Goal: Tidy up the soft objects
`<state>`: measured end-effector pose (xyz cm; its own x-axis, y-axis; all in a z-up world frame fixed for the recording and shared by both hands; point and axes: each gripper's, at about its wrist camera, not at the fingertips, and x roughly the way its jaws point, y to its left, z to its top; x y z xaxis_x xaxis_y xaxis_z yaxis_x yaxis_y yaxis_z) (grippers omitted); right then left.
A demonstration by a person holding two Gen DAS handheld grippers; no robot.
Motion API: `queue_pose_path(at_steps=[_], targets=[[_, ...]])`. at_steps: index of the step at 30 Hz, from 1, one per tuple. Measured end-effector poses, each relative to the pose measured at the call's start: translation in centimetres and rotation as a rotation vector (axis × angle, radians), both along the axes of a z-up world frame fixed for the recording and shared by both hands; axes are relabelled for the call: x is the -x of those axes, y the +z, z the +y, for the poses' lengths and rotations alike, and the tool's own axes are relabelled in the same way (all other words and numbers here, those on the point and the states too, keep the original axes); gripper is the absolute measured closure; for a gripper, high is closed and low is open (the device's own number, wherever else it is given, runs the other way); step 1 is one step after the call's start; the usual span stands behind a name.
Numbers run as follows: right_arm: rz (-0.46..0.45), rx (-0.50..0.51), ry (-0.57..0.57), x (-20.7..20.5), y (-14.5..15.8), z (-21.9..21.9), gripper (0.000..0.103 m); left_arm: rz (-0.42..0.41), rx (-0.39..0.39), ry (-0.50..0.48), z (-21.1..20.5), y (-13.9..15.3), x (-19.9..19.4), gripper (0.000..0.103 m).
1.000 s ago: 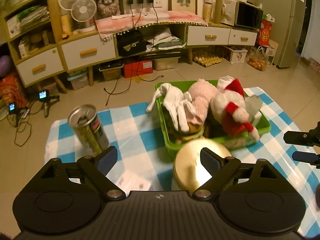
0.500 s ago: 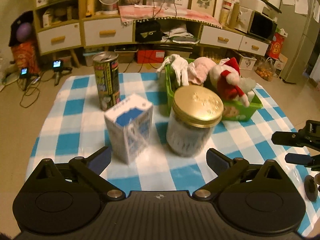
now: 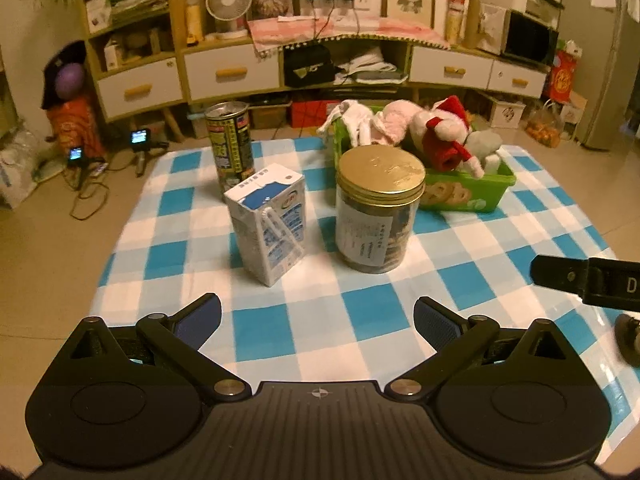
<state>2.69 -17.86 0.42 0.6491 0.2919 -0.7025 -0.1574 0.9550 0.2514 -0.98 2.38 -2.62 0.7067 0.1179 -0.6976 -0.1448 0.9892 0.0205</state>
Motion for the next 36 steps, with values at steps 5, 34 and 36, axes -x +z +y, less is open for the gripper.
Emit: queue_pose_path(at_steps=[5, 34, 36], targets=[[-0.044, 0.060, -0.002, 0.2, 0.8, 0.7, 0.028, -0.010, -0.009, 0.002, -0.5, 0.3, 0.0, 0.005], [-0.091, 0.118, -0.016, 0.9, 1.4, 1.2, 0.028, -0.025, -0.003, 0.069, -0.7, 1.4, 0.5, 0.005], [-0.090, 0.119, -0.017, 0.9, 1.4, 1.2, 0.028, -0.025, -0.003, 0.070, -0.7, 1.5, 0.5, 0.005]])
